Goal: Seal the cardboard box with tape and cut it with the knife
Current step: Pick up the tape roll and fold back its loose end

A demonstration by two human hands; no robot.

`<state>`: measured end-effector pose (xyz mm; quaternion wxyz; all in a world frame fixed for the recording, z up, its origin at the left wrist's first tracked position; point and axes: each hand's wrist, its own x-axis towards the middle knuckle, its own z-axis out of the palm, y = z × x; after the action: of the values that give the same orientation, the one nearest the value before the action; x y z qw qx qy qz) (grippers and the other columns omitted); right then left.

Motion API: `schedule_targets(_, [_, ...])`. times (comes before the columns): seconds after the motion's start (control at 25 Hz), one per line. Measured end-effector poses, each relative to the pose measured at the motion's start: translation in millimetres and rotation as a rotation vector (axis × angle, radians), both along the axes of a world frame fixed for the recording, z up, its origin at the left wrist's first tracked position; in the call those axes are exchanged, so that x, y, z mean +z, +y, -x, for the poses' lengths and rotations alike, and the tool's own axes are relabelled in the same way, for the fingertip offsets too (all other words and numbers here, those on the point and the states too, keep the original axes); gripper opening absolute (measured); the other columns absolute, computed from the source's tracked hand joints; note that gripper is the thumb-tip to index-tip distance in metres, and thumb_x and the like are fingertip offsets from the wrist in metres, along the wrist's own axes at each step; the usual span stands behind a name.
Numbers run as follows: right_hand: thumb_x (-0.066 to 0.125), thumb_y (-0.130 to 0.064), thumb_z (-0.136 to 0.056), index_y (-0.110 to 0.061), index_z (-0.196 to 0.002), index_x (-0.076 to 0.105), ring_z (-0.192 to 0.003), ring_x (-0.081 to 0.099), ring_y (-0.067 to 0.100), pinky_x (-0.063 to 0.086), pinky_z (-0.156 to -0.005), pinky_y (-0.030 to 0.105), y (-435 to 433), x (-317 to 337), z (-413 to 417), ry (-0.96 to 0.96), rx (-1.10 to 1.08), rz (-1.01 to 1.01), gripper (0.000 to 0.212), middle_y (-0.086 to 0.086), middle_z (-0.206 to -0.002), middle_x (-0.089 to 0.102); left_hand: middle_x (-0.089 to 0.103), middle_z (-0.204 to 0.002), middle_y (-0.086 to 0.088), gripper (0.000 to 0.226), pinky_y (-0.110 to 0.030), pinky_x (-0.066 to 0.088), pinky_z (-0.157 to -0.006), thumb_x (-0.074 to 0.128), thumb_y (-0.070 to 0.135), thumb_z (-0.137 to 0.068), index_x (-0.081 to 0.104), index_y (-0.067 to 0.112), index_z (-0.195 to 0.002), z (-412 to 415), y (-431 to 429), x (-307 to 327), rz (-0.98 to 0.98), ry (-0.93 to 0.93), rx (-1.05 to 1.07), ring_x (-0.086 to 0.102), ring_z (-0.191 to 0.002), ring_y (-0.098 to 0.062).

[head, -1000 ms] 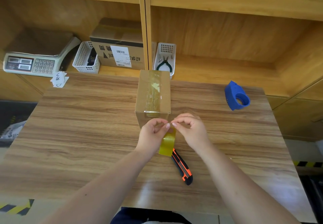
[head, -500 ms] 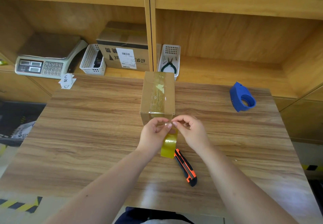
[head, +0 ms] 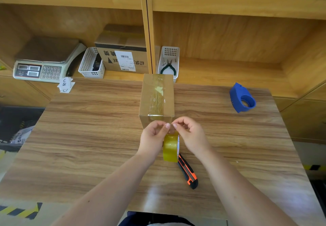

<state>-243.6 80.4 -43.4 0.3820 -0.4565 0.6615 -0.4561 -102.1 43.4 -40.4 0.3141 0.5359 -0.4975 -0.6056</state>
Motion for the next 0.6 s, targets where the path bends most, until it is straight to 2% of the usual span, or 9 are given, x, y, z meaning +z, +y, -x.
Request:
schedule_targets(0.08, [0.064,-0.015,-0.089,-0.025,-0.083,0.069,-0.083,0.062,0.017,0.049,-0.076,0.024,-2.2,3.5,-0.1,-0.021,-0.009,0.008,0.013,0.005,-0.089,0.071,0.078,-0.086,-0.002,0.014,-0.047,0.058,-0.084,0.067,0.031,-0.090,0.069,0.018,-0.093,0.7,-0.2,0.4,0.024,0.000,0.004,0.073,-0.087,-0.019])
schedule_targets(0.2, [0.068,-0.011,-0.086,-0.026,-0.082,0.072,-0.082,0.064,0.024,0.053,-0.077,0.031,-4.1,5.4,2.8,-0.056,-0.001,0.017,0.016,0.007,-0.087,0.073,0.071,-0.066,0.010,0.012,-0.039,0.053,-0.071,0.067,0.029,-0.090,0.069,0.017,-0.090,0.7,1.4,-0.2,0.044,-0.004,0.030,0.066,-0.067,-0.005])
schedule_targets(0.28, [0.072,-0.009,-0.082,-0.023,-0.083,0.074,-0.078,0.067,0.017,0.055,-0.077,0.028,-4.2,6.2,3.5,-0.106,0.016,0.017,0.014,0.009,-0.087,0.074,0.069,-0.064,0.012,0.011,-0.042,0.054,-0.071,0.068,0.029,-0.090,0.070,0.018,-0.089,0.3,1.6,1.1,0.034,0.005,0.029,0.065,-0.067,-0.007])
schedule_targets(0.4, [0.077,-0.008,-0.078,-0.018,-0.080,0.074,-0.074,0.065,0.006,0.053,-0.073,0.020,-5.9,8.8,2.6,-0.118,0.011,0.007,0.011,0.005,-0.082,0.074,0.074,-0.080,0.007,0.011,-0.048,0.057,-0.081,0.070,0.031,-0.087,0.073,0.021,-0.087,-2.1,-0.9,1.6,-0.008,-0.003,0.030,0.069,-0.085,-0.017])
schedule_targets(0.48, [0.076,-0.010,-0.079,-0.018,-0.079,0.074,-0.072,0.063,0.004,0.052,-0.071,0.017,-6.7,10.2,1.3,-0.091,0.013,-0.005,0.009,0.000,-0.078,0.073,0.076,-0.090,0.002,0.014,-0.048,0.057,-0.085,0.067,0.033,-0.089,0.075,0.023,-0.094,-4.4,-2.5,3.2,-0.036,-0.007,0.041,0.069,-0.092,-0.022])
schedule_targets(0.56, [0.073,-0.011,-0.082,-0.019,-0.079,0.073,-0.071,0.062,0.002,0.049,-0.070,0.014,-7.4,10.3,1.0,-0.070,0.016,-0.013,0.008,-0.003,-0.077,0.071,0.073,-0.110,0.001,0.029,-0.047,0.054,-0.093,0.063,0.036,-0.092,0.067,0.028,-0.119,-6.2,-4.5,3.3,-0.075,0.041,0.056,0.067,-0.105,-0.021])
schedule_targets(0.6, [0.072,-0.012,-0.083,-0.021,-0.078,0.072,-0.071,0.061,0.002,0.048,-0.070,0.013,-8.2,9.7,1.2,-0.052,0.021,-0.012,0.010,-0.004,-0.077,0.071,0.068,-0.120,0.002,0.046,-0.046,0.052,-0.096,0.064,0.039,-0.090,0.054,0.032,-0.135,-7.4,-5.6,3.6,-0.126,0.086,0.058,0.064,-0.111,-0.018])
